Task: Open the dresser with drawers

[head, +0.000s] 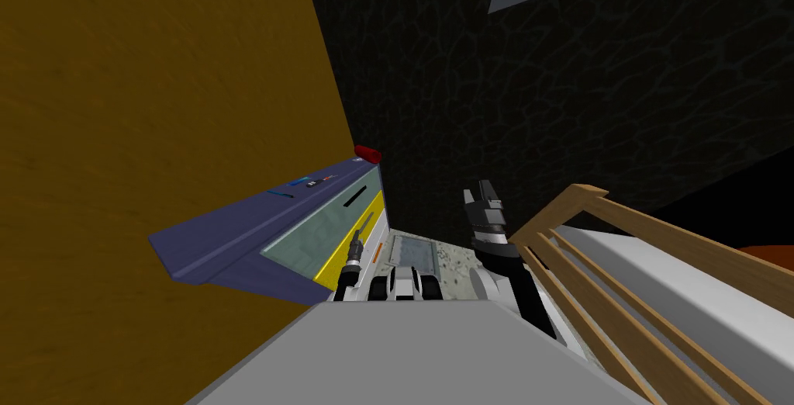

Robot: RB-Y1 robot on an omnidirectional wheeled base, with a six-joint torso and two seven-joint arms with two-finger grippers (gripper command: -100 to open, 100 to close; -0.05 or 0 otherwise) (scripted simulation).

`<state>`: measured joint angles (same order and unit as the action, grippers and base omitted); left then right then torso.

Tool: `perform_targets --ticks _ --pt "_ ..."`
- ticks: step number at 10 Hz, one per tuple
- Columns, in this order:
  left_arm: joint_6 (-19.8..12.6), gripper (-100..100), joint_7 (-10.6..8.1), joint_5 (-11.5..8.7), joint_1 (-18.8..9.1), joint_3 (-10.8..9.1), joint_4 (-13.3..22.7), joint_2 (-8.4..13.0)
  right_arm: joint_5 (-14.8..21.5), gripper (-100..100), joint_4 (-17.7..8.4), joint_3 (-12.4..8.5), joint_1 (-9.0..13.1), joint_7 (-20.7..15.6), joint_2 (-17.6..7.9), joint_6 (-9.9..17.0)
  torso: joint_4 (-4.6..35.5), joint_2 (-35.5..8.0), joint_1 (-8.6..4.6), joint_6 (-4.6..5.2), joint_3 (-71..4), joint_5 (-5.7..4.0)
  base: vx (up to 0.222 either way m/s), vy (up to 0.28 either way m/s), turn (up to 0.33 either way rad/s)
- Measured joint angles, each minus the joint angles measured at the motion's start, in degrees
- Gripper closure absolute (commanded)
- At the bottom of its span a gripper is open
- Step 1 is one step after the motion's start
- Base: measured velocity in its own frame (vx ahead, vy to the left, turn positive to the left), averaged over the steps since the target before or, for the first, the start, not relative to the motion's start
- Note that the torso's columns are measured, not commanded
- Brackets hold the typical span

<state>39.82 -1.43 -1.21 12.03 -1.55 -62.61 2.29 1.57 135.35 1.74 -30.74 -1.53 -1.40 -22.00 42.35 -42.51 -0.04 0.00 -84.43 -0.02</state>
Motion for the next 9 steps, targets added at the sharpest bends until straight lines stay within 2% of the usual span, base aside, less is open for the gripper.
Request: perform_targets --ticks 1,2,6,9 --pt "-0.7 -100 -0.09 -0.1 -0.6 -0.20 -0.2 0.2 0.0 0 0.0 0.0 0.0 0.0 0.0 0.0 0.0 0.2 0.03 0.01 -0.1 0.01 0.041 0.002 -0.007" --pt "-0.9 100 -0.13 -0.1 -0.8 -0.23 -0.3 0.3 0.0 0 0.0 0.0 0.0 0.0 0.0 0.0 -0.1 0.2 0.04 -0.01 -0.1 0.02 0.006 0.000 0.002" --pt "-1.6 100 0.38 0.0 -0.9 -0.05 -1.8 -0.4 0.0 0 0.0 0.0 0.0 0.0 0.0 0.0 -0.3 0.4 -0.10 -0.02 -0.2 0.11 -0.058 -0.144 0.010" --pt "-2.3 100 0.65 0.1 -0.9 0.10 -2.1 -0.8 0.0 0 0.0 0.0 0.0 0.0 0.0 0.0 -0.1 0.3 0.41 -0.05 -0.2 0.10 -0.052 -0.144 0.008"
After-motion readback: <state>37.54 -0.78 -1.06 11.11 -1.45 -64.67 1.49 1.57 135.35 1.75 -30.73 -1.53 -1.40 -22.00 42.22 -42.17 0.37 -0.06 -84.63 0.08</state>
